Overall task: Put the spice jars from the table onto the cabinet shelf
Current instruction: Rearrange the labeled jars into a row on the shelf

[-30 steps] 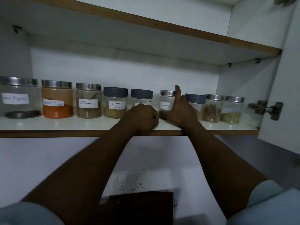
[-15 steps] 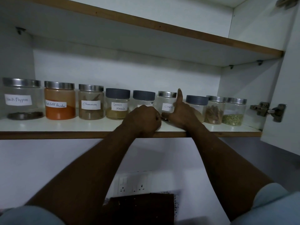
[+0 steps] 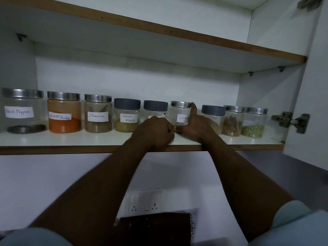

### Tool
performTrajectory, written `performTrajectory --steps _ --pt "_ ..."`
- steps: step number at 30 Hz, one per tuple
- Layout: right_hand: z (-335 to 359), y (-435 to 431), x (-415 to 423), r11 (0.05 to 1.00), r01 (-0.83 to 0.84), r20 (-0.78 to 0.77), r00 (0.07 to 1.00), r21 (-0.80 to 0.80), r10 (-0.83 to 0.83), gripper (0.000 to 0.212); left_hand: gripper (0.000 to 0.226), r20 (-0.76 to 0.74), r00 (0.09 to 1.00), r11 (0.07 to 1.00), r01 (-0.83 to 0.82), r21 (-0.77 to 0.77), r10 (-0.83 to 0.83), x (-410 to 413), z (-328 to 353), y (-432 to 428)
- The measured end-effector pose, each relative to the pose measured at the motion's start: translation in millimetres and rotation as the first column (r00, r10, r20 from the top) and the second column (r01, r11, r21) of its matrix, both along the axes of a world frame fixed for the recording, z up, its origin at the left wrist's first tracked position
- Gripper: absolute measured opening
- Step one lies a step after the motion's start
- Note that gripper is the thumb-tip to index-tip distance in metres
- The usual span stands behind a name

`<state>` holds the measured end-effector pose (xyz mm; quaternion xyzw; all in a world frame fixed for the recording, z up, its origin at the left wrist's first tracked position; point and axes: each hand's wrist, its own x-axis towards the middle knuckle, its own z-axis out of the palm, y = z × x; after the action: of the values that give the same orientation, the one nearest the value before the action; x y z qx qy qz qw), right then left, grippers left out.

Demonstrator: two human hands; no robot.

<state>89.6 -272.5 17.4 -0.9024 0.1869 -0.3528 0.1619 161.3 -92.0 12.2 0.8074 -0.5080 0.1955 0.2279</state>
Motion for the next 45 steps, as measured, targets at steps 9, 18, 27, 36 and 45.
performTrajectory --steps 9,18,27,36,45 --pt "-1 0 0 0.999 0.033 -0.019 0.999 -0.013 -0.033 0.130 0.021 -0.024 1.000 1.000 -0.019 -0.008 0.019 -1 1 4" --pt "-4 14 -41 0.954 0.184 0.248 0.961 -0.236 -0.124 0.091 0.026 0.036 0.998 0.998 -0.059 0.002 0.059 -1 1 11" --pt "32 -54 -86 0.830 0.277 0.098 0.960 -0.485 -0.263 0.079 0.020 -0.039 0.999 1.000 0.021 0.006 -0.020 -10 11 12" --pt "10 -61 -74 0.850 0.302 0.205 0.950 -0.432 -0.234 0.080 0.019 -0.114 0.992 0.999 0.053 0.014 -0.051 -54 13 -64" --pt "4 -82 -65 0.917 0.109 0.266 0.964 -0.384 -0.003 0.073 0.018 -0.098 0.995 0.999 -0.007 -0.044 0.003 -53 7 -97"
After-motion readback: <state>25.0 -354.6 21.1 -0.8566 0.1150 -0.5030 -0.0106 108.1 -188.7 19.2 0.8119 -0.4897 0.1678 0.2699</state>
